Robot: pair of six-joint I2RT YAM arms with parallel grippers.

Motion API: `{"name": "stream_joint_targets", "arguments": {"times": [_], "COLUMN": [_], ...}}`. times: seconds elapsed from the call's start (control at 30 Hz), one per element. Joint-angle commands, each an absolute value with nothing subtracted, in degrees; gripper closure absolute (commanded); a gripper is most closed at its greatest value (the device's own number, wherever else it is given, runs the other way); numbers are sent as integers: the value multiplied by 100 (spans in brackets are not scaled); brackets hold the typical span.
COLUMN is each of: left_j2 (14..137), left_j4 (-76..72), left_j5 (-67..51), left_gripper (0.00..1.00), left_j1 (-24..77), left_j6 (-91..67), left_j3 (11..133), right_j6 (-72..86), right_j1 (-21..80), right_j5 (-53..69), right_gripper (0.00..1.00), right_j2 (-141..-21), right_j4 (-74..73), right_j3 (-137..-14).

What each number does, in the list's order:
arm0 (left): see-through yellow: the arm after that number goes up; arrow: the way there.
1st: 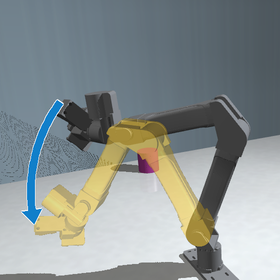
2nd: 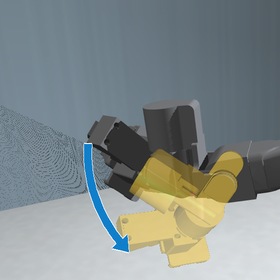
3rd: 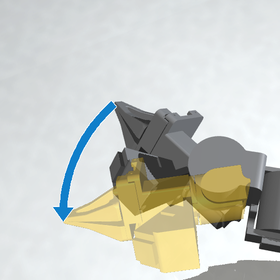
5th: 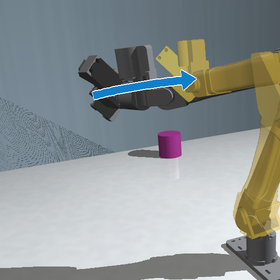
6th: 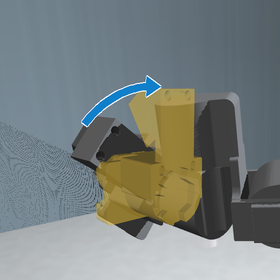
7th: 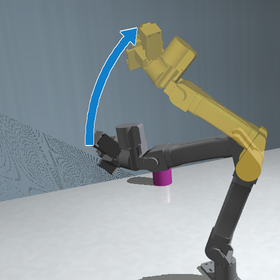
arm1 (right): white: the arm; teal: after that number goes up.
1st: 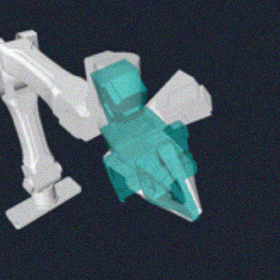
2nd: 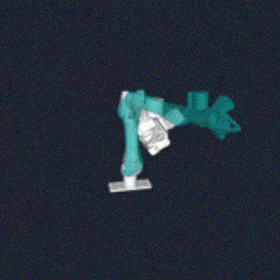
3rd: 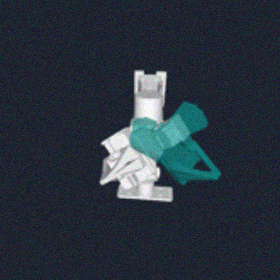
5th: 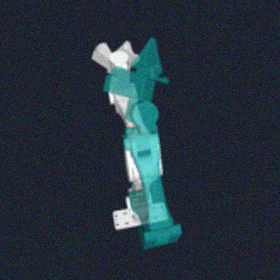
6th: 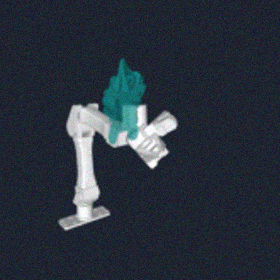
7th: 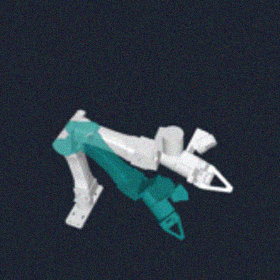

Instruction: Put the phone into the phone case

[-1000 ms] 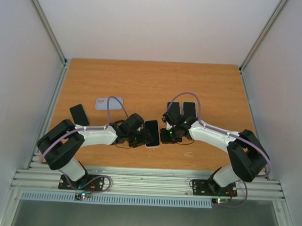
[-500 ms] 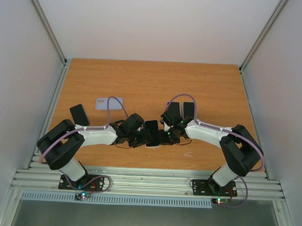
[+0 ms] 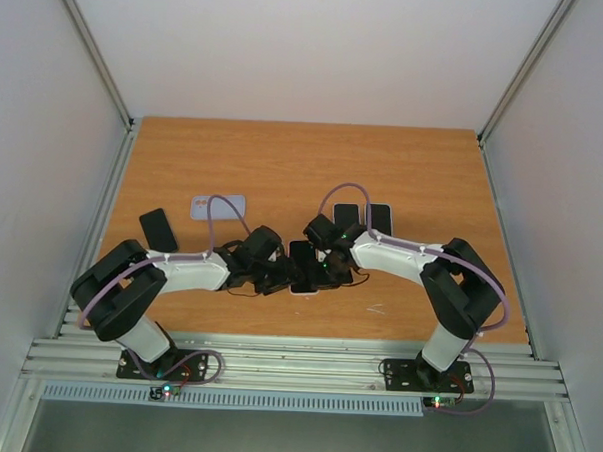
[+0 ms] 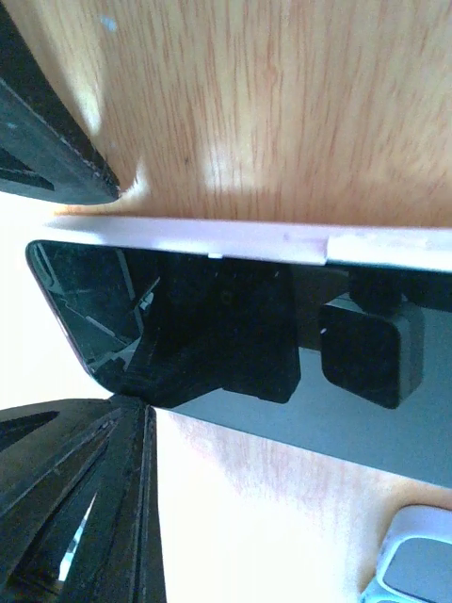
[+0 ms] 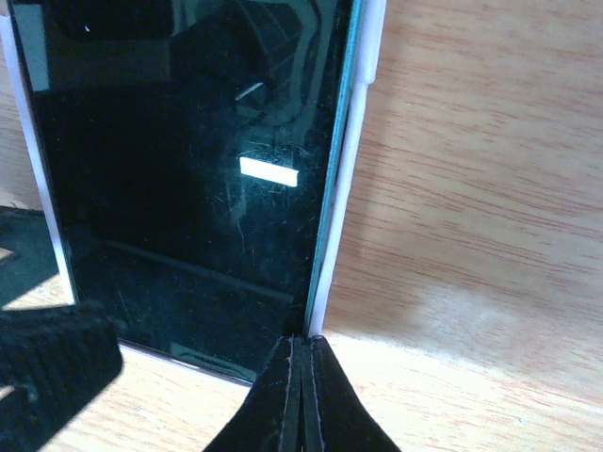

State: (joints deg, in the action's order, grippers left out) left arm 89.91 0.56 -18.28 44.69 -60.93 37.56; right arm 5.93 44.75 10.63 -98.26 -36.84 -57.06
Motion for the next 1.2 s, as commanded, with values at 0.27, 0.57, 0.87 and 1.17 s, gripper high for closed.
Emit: {"name": "stream_joint_targets", "arguments": {"times": [0.27,0.57,0.87,1.17], "left_j2": [8607,8726,9583,10168], "left_j4": [391,1103,1510,1889], "left_j5": [-1655,-1459,-1698,-1838], "left_gripper": [38,35,36,38], "left_j1": [3999,3765,3460,3401], "left_j6": [-6095,-5427,-4891,-4591], "left_j3": [3331,4099,5092,5786], "right_j6": [208,-968,-1239,-1314], "right_j1": [4777,4100,3211,2936], "right_j5": [-91,1295,2410,2504], "right_gripper": [96,79,77,79], "right_j2": [-10555,-9791,-10521,-11004], "right_j4": [-3760,-3858,-3767,-3722], "right_j3": [-5896,-6577,-7339,-7700]}}
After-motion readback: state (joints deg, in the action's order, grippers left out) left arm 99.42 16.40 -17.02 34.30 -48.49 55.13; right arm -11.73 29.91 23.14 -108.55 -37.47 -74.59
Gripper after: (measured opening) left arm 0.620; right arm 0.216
